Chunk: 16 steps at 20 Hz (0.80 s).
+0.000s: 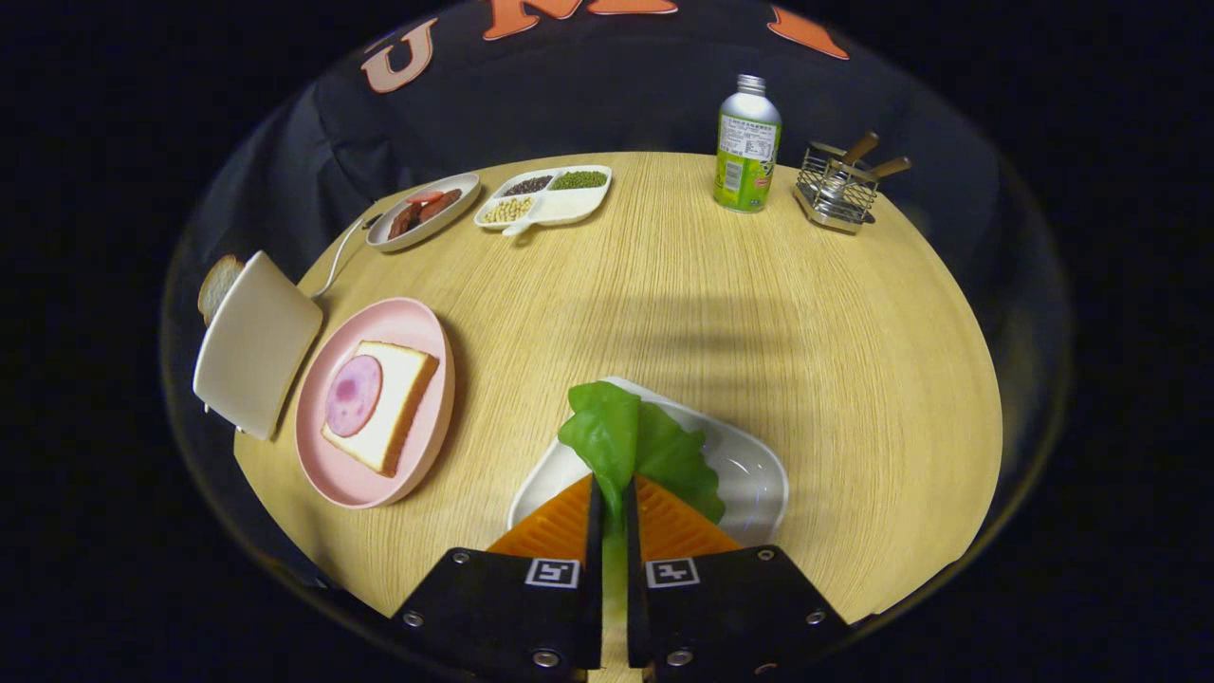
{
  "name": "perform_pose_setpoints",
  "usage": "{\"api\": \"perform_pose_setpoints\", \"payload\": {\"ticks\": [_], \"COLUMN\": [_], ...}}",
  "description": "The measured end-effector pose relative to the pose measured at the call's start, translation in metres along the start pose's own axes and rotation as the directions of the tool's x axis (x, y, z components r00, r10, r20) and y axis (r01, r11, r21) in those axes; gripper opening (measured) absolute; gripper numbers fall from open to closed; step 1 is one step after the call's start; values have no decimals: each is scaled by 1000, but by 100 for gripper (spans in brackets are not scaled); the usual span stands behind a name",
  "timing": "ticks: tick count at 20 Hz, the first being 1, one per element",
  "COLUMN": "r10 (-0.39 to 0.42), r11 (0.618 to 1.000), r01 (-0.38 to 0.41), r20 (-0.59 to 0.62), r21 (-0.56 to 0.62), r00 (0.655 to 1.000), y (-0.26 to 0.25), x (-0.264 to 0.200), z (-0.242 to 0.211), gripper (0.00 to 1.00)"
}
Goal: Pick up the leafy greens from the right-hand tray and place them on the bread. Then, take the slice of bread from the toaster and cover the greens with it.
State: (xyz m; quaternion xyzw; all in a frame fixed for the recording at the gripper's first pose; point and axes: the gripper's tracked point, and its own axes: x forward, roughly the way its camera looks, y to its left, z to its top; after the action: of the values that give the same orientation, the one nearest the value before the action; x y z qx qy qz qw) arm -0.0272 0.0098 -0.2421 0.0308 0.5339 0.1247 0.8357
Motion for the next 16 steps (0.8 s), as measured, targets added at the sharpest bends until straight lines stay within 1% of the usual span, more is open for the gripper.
{"api": "perform_pose_setpoints", "payload": {"ticks": [3,9,16], "r10": [14,71,135], "r11": [1000,997,991], "r01": [-16,-76,-132], "r20": [60,165,216], "r21": [19,24,-28], "r00": [998,984,967], "y": [4,30,67], "x": [-16,-42,-55], "z": [15,45,67], "gripper": [6,6,6]}}
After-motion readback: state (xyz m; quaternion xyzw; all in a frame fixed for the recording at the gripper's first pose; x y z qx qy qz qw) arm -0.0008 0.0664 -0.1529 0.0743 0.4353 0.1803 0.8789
